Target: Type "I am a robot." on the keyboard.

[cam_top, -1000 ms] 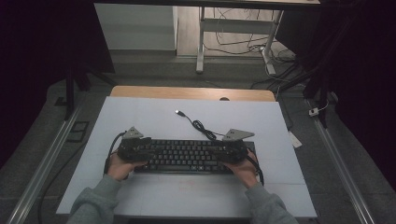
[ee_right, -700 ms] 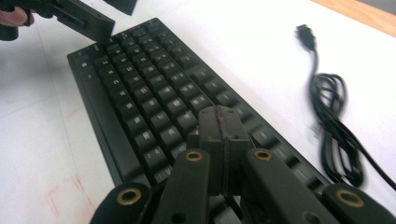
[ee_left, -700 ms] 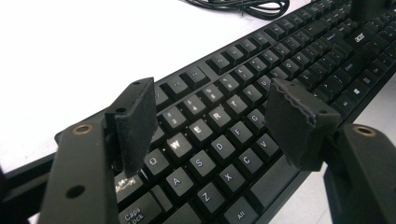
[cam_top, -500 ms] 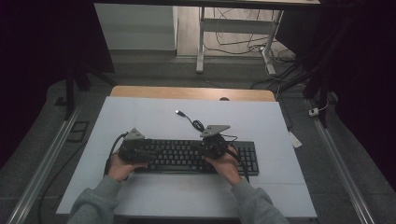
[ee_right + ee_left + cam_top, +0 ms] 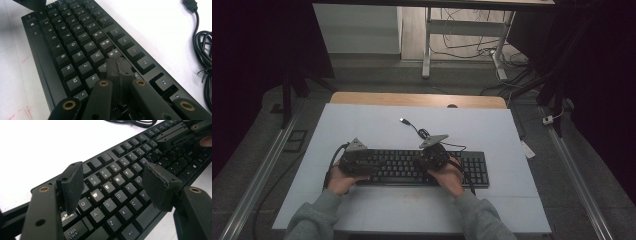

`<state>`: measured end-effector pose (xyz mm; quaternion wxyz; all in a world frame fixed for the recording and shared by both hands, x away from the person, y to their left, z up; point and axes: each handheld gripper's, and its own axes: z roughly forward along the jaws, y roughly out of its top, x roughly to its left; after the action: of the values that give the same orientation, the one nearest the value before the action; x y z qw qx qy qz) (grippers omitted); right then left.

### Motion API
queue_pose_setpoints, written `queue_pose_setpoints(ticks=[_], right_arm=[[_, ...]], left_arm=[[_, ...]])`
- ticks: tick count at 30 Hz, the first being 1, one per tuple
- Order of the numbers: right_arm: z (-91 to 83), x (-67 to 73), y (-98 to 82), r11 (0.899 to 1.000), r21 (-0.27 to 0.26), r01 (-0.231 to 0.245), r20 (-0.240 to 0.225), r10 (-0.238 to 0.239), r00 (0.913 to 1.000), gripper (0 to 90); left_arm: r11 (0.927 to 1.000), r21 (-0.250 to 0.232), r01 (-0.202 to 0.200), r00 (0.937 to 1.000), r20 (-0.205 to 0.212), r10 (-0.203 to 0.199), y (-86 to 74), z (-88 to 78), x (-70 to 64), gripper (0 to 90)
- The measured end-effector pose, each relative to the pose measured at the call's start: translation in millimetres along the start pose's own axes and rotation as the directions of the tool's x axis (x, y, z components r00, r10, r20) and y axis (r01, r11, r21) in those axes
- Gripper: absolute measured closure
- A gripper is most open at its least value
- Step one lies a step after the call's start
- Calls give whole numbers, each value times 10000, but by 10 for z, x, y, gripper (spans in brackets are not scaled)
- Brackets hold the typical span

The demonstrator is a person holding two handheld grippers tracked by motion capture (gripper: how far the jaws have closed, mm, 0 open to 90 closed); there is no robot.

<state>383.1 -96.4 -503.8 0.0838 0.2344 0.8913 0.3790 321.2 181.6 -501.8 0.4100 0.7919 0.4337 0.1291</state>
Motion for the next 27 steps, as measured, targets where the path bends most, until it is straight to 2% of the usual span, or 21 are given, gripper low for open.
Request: queue_pose_setpoints(ticks=[9, 12, 17, 21, 27], right_arm=[[68, 4, -13, 9998, 165, 101, 62, -102, 9999, 895], [82, 12, -22, 9990, 385, 209, 203, -217, 9996, 896], [42, 14, -20, 9997, -41, 234, 148, -233, 9996, 896], [-78, 24, 5, 9980, -605, 203, 183, -192, 9996, 896], [-266, -10, -91, 9952, -976, 97, 292, -69, 9995, 896]], left_arm=[[10000, -4, -49, 10000, -71, 49, -5, 0, 1, 338], [10000, -5, -40, 10000, -84, 40, -7, 1, 4, 338], [10000, -6, -45, 9999, -127, 45, -12, 0, 6, 338], [10000, 9, -76, 9998, -161, 77, -16, -5, 6, 337], [10000, -41, -75, 9997, -231, 74, -19, -19, 9, 338]])
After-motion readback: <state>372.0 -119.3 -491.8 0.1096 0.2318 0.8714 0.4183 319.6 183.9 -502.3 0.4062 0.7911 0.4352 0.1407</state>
